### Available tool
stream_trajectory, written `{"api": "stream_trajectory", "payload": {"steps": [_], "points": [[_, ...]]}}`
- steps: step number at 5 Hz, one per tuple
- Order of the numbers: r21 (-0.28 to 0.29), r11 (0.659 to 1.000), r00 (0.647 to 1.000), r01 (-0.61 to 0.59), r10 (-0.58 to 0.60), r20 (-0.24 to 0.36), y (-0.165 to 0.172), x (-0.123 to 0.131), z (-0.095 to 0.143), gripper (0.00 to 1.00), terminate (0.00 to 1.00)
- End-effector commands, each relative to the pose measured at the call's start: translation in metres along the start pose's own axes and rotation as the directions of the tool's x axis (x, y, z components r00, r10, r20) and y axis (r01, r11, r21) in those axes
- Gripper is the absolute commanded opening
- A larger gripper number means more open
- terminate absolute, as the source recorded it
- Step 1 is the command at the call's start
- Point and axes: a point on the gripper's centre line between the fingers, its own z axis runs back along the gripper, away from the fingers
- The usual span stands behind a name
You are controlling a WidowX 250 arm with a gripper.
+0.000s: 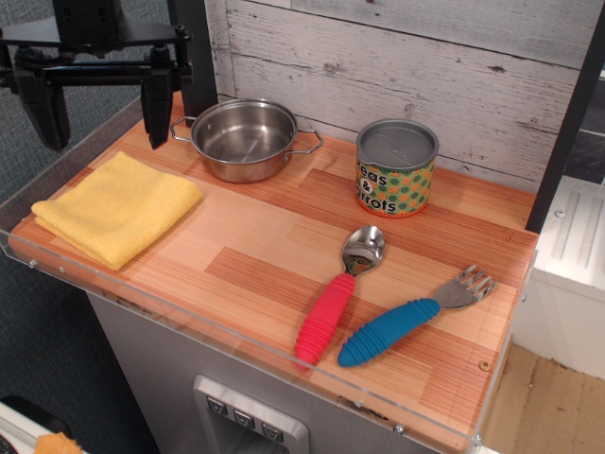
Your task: Move towel to the left of the red spoon
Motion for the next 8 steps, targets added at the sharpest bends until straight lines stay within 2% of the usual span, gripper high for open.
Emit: {"api": "stream_trajectory", "payload": {"steps": [1, 3, 4, 5, 6, 7, 8], "points": [[0.0, 1.0, 1.0, 0.0, 0.0, 0.0, 0.0, 0.0, 0.0, 1.0, 0.0], [0.043, 0.999, 0.999, -0.033, 0.032, 0.026, -0.024, 0.034, -0.034, 1.0, 0.0], [0.062, 0.996, 0.995, -0.07, 0.065, 0.078, -0.025, 0.055, -0.049, 1.0, 0.0], [0.105, 0.991, 0.993, -0.082, 0.073, 0.091, -0.025, 0.076, -0.068, 1.0, 0.0], [0.127, 0.989, 0.995, -0.072, 0.062, 0.082, -0.014, 0.093, -0.089, 0.0, 0.0], [0.118, 0.991, 0.996, -0.066, 0.059, 0.063, 0.003, 0.109, -0.108, 0.0, 0.0], [0.109, 0.994, 0.997, -0.033, 0.024, 0.076, 0.011, 0.118, -0.121, 0.0, 0.0]]}}
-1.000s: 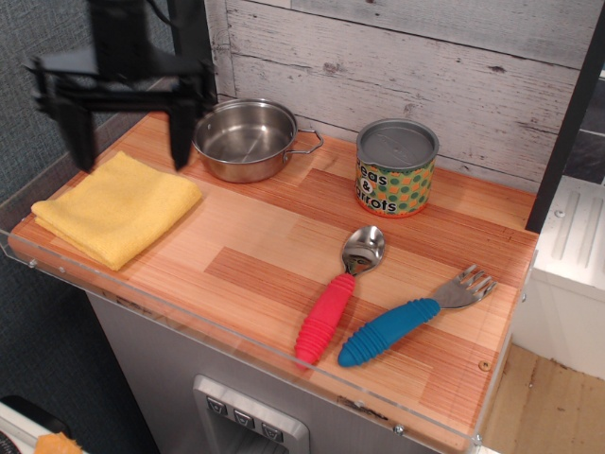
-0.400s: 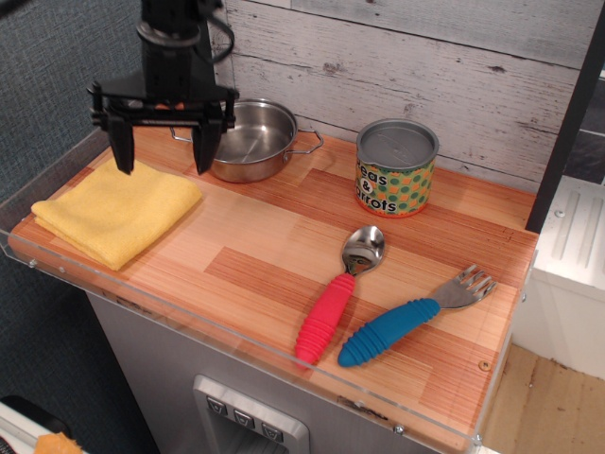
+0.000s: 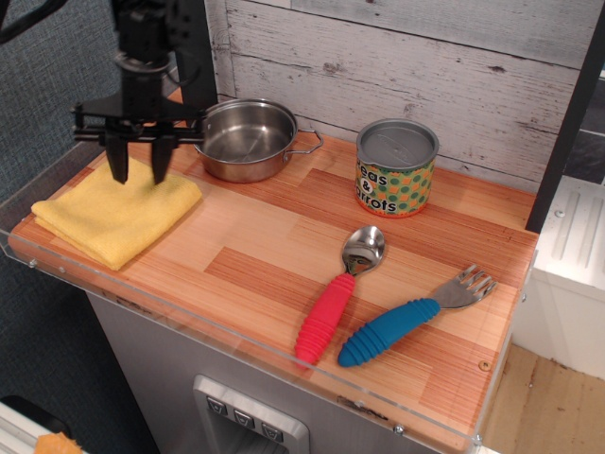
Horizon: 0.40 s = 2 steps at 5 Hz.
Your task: Move towel to the left of the red spoon
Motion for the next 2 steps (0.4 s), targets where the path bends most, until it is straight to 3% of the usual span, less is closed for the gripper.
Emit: {"api": "stream_trajectory", "payload": {"steps": [1, 2], "points": [[-0.06, 0.997, 0.995, 0.056, -0.051, 0.081, 0.0135, 0.0176, -0.0111, 0.0, 0.0], [-0.095, 0.992, 0.993, 0.082, -0.072, 0.097, 0.0142, 0.0145, -0.0163, 0.0, 0.0]]}}
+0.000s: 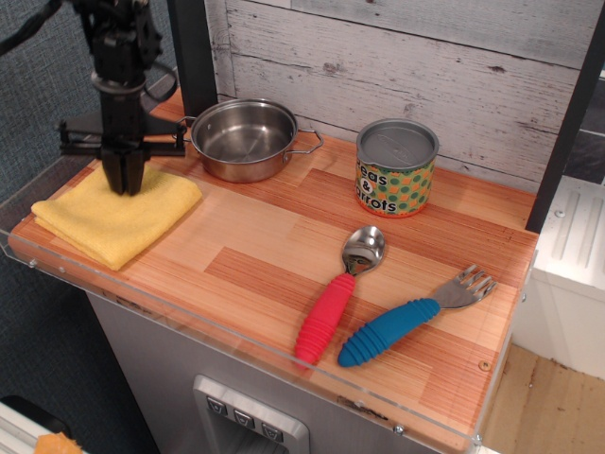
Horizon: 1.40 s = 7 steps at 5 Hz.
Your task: Move towel to the left of the red spoon
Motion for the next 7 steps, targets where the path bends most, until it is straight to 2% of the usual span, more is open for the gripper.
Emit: {"api": "stream_trajectory", "payload": {"steps": [1, 3, 5, 7], "points": [[-0.063, 0.997, 0.999, 0.035, -0.032, 0.043, 0.004, -0.002, 0.004, 0.0, 0.0], [-0.058, 0.997, 0.999, -0.052, 0.052, 0.007, -0.014, -0.017, 0.007, 0.0, 0.0], [-0.042, 0.994, 0.995, -0.098, 0.099, 0.019, -0.04, -0.037, 0.015, 0.0, 0.0], [-0.116, 0.982, 0.988, -0.151, 0.153, 0.011, -0.061, -0.06, 0.014, 0.0, 0.0]]}}
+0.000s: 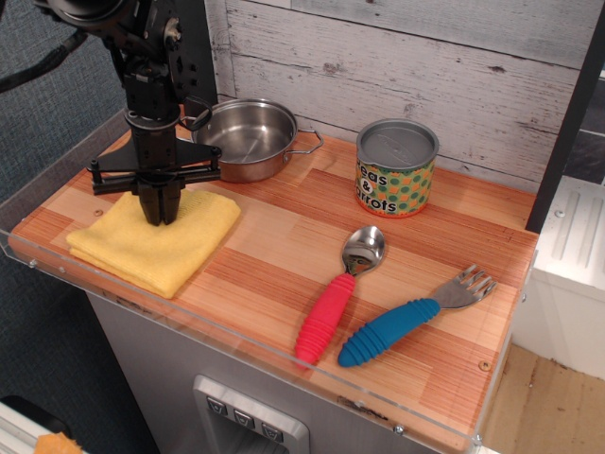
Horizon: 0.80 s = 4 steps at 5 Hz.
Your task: Move towel to the left of the red spoon
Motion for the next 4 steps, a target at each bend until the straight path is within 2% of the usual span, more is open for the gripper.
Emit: {"api": "stream_trajectory", "payload": {"steps": [1, 4], "points": [[-0.078, 0.996, 0.998, -0.049, 0.052, 0.029, -0.022, -0.022, 0.01, 0.0, 0.0], [-0.106, 0.994, 0.996, 0.007, 0.003, 0.089, -0.047, -0.047, 0.017, 0.0, 0.0]]}}
